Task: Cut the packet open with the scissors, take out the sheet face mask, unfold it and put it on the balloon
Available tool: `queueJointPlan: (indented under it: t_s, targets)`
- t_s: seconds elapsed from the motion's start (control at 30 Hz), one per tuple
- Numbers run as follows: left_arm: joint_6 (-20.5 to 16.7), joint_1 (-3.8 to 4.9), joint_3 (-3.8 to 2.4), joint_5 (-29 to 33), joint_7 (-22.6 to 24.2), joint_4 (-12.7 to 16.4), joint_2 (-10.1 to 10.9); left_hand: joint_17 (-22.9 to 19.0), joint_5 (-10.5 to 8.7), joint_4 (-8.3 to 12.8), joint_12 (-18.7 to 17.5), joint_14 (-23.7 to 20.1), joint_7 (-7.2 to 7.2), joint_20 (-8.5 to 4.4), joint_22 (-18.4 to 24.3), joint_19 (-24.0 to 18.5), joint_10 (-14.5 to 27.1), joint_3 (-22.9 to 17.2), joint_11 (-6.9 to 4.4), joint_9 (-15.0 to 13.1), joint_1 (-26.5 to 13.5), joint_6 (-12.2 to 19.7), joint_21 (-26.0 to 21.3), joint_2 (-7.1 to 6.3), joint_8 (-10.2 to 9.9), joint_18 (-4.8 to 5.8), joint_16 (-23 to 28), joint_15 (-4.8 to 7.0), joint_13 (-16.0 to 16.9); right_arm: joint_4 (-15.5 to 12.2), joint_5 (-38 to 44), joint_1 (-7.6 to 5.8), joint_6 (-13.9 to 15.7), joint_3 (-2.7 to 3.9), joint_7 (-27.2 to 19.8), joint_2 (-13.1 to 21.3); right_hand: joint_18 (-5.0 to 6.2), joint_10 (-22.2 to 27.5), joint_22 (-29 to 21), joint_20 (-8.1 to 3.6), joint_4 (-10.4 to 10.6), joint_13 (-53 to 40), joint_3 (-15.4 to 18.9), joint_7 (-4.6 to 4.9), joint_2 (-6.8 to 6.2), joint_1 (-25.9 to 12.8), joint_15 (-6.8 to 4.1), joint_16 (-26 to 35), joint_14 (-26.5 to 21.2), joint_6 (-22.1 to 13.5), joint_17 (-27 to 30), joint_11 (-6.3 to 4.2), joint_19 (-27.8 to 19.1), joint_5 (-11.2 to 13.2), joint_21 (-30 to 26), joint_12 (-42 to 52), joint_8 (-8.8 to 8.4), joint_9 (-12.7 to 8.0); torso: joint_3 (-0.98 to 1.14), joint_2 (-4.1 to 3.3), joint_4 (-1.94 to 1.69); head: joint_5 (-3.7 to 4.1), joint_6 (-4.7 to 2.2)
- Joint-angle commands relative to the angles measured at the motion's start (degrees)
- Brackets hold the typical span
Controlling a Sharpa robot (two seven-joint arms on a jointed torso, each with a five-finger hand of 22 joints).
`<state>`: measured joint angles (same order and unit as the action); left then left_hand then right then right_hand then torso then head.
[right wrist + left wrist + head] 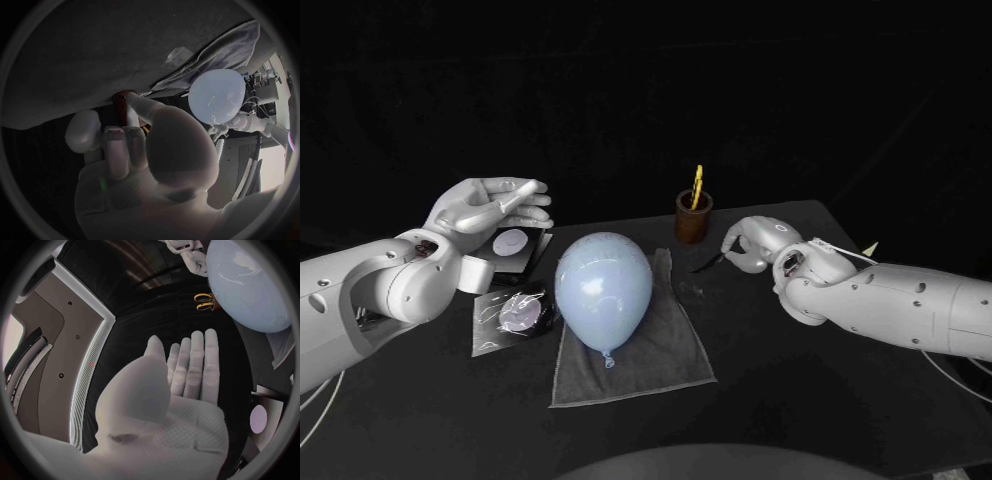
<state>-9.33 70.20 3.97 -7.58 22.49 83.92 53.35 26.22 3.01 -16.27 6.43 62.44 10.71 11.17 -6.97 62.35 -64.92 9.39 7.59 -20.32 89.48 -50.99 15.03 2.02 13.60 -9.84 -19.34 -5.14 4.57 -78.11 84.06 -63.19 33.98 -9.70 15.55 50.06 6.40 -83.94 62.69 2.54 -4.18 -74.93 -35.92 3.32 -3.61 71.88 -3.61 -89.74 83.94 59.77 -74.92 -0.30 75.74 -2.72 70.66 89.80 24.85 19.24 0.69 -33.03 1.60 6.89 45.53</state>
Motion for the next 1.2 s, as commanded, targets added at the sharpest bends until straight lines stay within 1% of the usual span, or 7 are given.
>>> queueJointPlan:
  t_s: [0.03, 0.33, 0.43, 0.6, 0.9, 1.07, 1.2]
  targets:
    - [0.27, -0.03, -0.06, 0.22, 0.42, 0.06, -0.11, 0.05, -0.16, -0.04, -0.29, -0.45, 0.10, 0.11, -0.09, 0.19, -0.46, 0.29, 0.09, 0.05, 0.30, -0.36, 0.22, 0.13, -0.39, -0.60, -0.19, 0.15, 0.08, -1.44, 0.49, -0.24, 1.65, 0.05, 0.04, 1.43, -0.56, -6.06, 0.07, -0.17, -0.02, -15.07, -0.31, 0.39, 0.11, -0.36, -0.27, -0.26, 6.06, 0.98, -15.08, -0.33, 0.27, -0.07, 0.37, 0.20, 0.25, 5.34, 0.02, -0.03, 0.05, 0.27, -0.12]
    - [0.45, -0.04, -0.06, 0.22, 0.23, -0.32, -0.33, 0.18, -0.16, -0.01, -0.36, -0.57, 0.15, 0.11, -0.10, 0.16, -0.43, 0.34, 0.13, 0.08, 0.44, -0.35, 0.23, 0.16, -0.45, -0.60, -0.30, 0.13, 0.07, -6.23, -1.61, -1.07, 2.32, 0.12, -1.61, 6.58, -0.57, -6.06, 0.12, -0.18, -0.04, -15.07, -0.37, 0.35, 0.08, -0.50, -0.29, -0.26, 6.06, 1.00, -15.08, -0.35, 0.28, -0.07, 0.39, 0.20, 0.32, 5.44, 0.07, -0.01, 0.03, 0.74, -0.61]
    - [0.64, -0.04, -0.06, 0.22, 0.07, -0.61, -0.53, 0.34, -0.17, -0.05, -0.46, -0.81, 0.21, 0.14, -0.09, 0.06, -0.35, 0.49, 0.19, 0.13, 0.45, -0.31, 0.22, 0.14, -0.54, -0.58, -0.39, 0.07, 0.05, -8.57, -2.25, -2.33, 2.52, 0.16, -2.24, 8.06, -0.58, -6.06, 0.17, -0.19, -0.05, -15.07, -0.39, 0.34, 0.07, -0.51, -0.29, -0.26, 6.06, 1.00, -15.08, -0.36, 0.31, -0.07, 0.43, 0.20, 0.34, 5.46, 0.13, 0.01, 0.06, 0.76, -0.74]
    - [0.88, -0.05, -0.05, 0.22, -0.25, -1.15, -1.06, 0.56, -0.17, -0.11, -0.61, -1.31, 0.26, 0.22, -0.05, -0.18, -0.26, 0.76, 0.27, 0.20, 0.44, -0.30, 0.14, 0.16, -0.65, -0.55, -0.47, -0.05, 0.04, -12.06, -3.12, -5.04, 2.50, 0.19, -2.88, 9.64, -0.60, -6.06, 0.24, -0.19, -0.07, -15.07, -0.41, 0.33, 0.06, -0.54, -0.30, -0.26, 6.06, 1.01, -15.08, -0.37, 0.34, -0.07, 0.47, 0.20, 0.35, 5.48, 0.04, 0.05, -0.05, 1.05, -1.22]
    - [1.88, -0.04, -0.05, -0.32, -1.59, -2.43, -2.54, 1.15, -0.18, -0.13, -1.47, -3.76, 0.69, 0.84, 0.34, -1.65, 0.62, 2.01, 0.78, 0.49, 0.07, -0.04, -0.59, 0.37, -1.18, -0.49, -0.14, -0.68, -0.11, -17.10, -3.76, -10.12, 2.37, 0.23, -3.47, 9.80, -0.60, -6.06, 0.24, -0.19, -0.07, -15.07, -0.41, 0.33, 0.06, -0.54, -0.30, -0.26, 6.06, 1.01, -15.08, -0.37, 0.34, -0.07, 0.47, 0.20, 0.35, 5.48, -0.04, -0.04, -0.14, 1.00, -2.23]
    - [2.03, 0.06, -0.08, -1.14, -2.52, -3.57, -3.78, 1.27, -0.18, -0.11, -1.80, -5.24, 0.94, 1.33, 0.69, -2.65, 0.84, 2.73, 1.04, 0.60, -0.08, 0.02, -1.20, 0.59, -1.42, -0.48, 0.44, -1.09, -0.12, -18.59, -3.91, -12.39, 2.46, 0.34, -3.91, 8.03, -0.59, -6.06, 0.20, -0.22, -0.15, -15.07, -0.52, 0.30, 0.02, -0.63, -0.33, -0.26, 6.06, 1.00, -15.08, -0.41, 0.31, -0.07, 0.43, 0.20, 0.42, 5.59, -0.07, -0.03, -0.15, 0.23, -3.41]
    - [2.15, 0.36, -0.26, -2.62, -3.82, -4.83, -5.21, 1.19, -0.19, -0.16, -2.06, -6.65, 1.20, 1.85, 1.08, -3.69, 1.02, 3.49, 1.30, 0.70, -0.48, 0.13, -1.89, 0.73, -1.66, -0.48, 1.27, -1.49, -0.11, -18.62, -4.08, -13.39, 2.42, 0.42, -4.34, 5.70, -0.59, -6.06, 0.20, -0.22, -0.17, -15.07, -0.55, 0.29, 0.01, -0.64, -0.34, -0.26, 6.06, 0.99, -15.08, -0.41, 0.30, -0.07, 0.43, 0.20, 0.43, 5.62, -0.07, -0.01, -0.20, -0.56, -4.61]
